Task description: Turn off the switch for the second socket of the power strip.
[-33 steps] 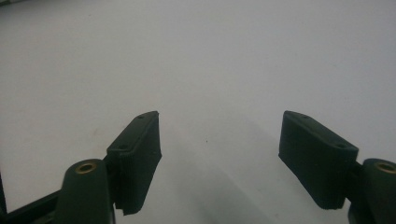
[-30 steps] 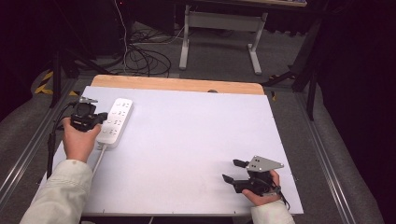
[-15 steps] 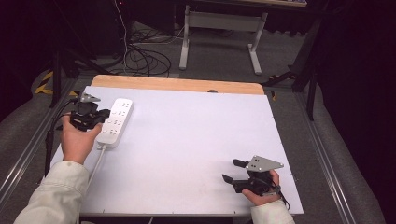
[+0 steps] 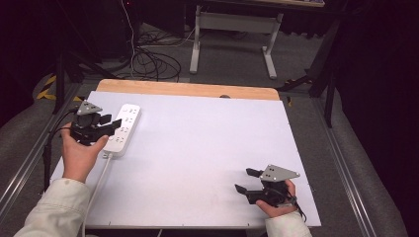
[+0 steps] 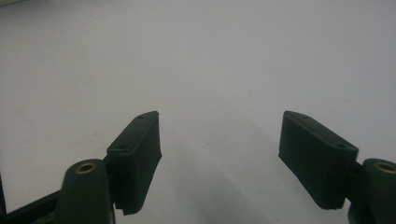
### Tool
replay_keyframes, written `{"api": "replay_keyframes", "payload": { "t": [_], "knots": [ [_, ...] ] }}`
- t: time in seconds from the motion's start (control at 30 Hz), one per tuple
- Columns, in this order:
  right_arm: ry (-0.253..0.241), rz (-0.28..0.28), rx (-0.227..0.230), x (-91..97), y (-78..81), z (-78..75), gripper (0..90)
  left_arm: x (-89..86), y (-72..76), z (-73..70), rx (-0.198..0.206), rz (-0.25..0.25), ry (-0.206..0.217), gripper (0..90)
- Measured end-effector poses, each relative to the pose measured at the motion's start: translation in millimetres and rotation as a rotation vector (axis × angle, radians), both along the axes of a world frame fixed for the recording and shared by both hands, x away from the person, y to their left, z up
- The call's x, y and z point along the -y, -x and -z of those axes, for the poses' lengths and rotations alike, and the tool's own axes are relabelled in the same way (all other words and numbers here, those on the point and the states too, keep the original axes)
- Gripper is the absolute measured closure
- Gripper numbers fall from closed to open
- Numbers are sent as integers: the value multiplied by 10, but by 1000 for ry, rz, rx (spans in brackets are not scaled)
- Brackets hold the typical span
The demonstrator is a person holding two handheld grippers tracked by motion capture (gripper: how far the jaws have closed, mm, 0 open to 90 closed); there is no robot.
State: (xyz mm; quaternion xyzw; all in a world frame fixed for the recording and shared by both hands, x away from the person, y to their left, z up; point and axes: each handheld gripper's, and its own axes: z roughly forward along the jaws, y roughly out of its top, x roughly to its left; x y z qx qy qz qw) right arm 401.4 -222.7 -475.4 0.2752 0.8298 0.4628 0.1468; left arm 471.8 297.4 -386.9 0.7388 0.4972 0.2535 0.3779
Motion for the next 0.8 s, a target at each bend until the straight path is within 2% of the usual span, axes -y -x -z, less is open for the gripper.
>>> {"api": "replay_keyframes", "payload": {
  "t": [0.2,0.3,0.47,0.6,0.8],
  "knots": [
    [2,-1,2,-8,-2,-6,296,25,185,-49,37,45,56,455],
    [2,-1,3,-8,-2,-7,296,46,289,-41,60,90,44,390],
    [2,4,5,-8,2,-11,297,66,449,26,46,153,42,301],
    [4,5,7,-11,4,-14,298,99,613,48,66,198,62,271],
    [0,3,7,-11,8,-19,297,157,803,68,59,259,77,222]
  ]
}}
